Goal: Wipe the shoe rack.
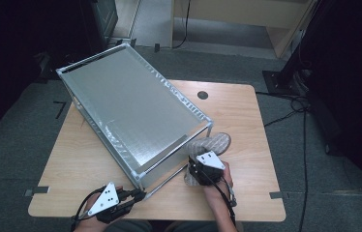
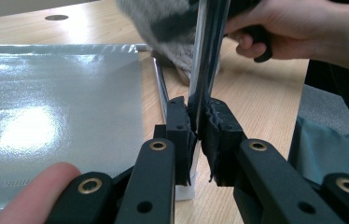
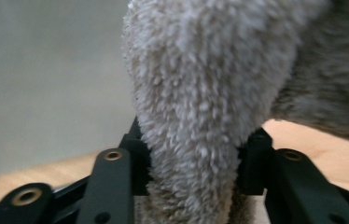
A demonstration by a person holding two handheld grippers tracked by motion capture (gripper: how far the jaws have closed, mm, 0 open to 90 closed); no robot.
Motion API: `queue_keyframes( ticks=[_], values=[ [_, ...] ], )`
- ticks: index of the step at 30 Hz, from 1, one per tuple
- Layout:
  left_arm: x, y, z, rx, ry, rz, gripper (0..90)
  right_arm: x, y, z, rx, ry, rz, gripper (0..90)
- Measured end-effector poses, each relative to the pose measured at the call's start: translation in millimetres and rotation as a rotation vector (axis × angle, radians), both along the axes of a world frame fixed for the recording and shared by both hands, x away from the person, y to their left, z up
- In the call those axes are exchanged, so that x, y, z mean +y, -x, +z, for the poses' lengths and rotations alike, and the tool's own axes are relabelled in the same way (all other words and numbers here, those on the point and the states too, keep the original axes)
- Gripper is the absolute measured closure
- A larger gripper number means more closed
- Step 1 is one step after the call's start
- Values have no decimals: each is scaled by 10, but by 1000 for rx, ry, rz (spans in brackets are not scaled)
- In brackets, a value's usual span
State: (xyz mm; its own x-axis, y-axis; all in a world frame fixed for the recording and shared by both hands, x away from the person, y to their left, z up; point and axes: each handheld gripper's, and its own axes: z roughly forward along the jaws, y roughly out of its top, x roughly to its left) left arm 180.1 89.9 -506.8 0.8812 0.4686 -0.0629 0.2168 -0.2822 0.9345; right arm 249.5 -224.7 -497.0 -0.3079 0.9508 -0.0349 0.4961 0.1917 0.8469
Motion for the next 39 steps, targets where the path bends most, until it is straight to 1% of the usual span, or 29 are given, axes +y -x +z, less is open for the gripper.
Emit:
queue_keyframes(
  ticks=[1, 3, 5, 8, 12, 14, 15, 17, 18, 20, 22, 24, 25, 27, 28, 29, 31, 32, 33, 34, 35, 37, 39],
  values=[
    [-1, 0, 0, 0, 0, 1, 813, 0, -25, -31, 28, -4, 21, 592],
    [-3, 1, 0, 0, 0, 1, 813, 32, -36, -70, 64, -12, 54, 595],
    [-3, 1, 0, 1, 0, 1, 813, 93, -23, -87, 79, -4, 92, 599],
    [-5, 3, 0, 1, -1, 3, 812, 225, 22, -100, 106, -5, 151, 602],
    [-6, 3, 1, -1, -3, 4, 813, 439, 111, -101, 133, 7, 261, 600],
    [-6, 2, 2, 0, -3, 3, 813, 554, 163, -97, 153, -6, 315, 598],
    [-5, 2, 3, -1, -4, 4, 812, 604, 187, -97, 158, -4, 346, 594],
    [-7, 7, 10, -9, -10, 6, 810, 703, 235, -95, 169, -6, 401, 576],
    [-8, 12, 16, -9, -8, 10, 805, 744, 256, -92, 176, -8, 428, 552],
    [9, 19, 41, -14, 12, 17, 762, 794, 283, -77, 174, 5, 473, 462],
    [36, 24, 89, -24, 40, 20, 715, 796, 303, -30, 176, 6, 483, 418],
    [59, 30, 145, -29, 77, 24, 675, 742, 304, 32, 159, -8, 483, 409],
    [68, 28, 179, -37, 87, 25, 658, 709, 301, 58, 152, -25, 470, 409],
    [73, 27, 253, -38, 116, 29, 640, 647, 282, 78, 149, -59, 451, 423],
    [73, 29, 291, -43, 127, 34, 636, 634, 271, 63, 155, -72, 442, 440],
    [68, 30, 326, -46, 139, 39, 639, 636, 265, 35, 165, -75, 435, 475],
    [58, 30, 389, -47, 149, 47, 653, 689, 268, -53, 199, -61, 443, 546],
    [55, 33, 413, -52, 150, 49, 669, 730, 285, -89, 193, -40, 451, 571],
    [55, 38, 430, -56, 153, 47, 711, 771, 309, -100, 175, -24, 455, 599],
    [57, 46, 441, -61, 154, 43, 751, 804, 324, -94, 174, -26, 467, 617],
    [56, 54, 448, -67, 152, 45, 787, 836, 342, -80, 182, -36, 485, 627],
    [49, 60, 456, -74, 139, 48, 800, 908, 392, -74, 181, -41, 534, 634],
    [52, 60, 455, -77, 137, 46, 806, 992, 454, -79, 171, -31, 594, 634]
  ],
)
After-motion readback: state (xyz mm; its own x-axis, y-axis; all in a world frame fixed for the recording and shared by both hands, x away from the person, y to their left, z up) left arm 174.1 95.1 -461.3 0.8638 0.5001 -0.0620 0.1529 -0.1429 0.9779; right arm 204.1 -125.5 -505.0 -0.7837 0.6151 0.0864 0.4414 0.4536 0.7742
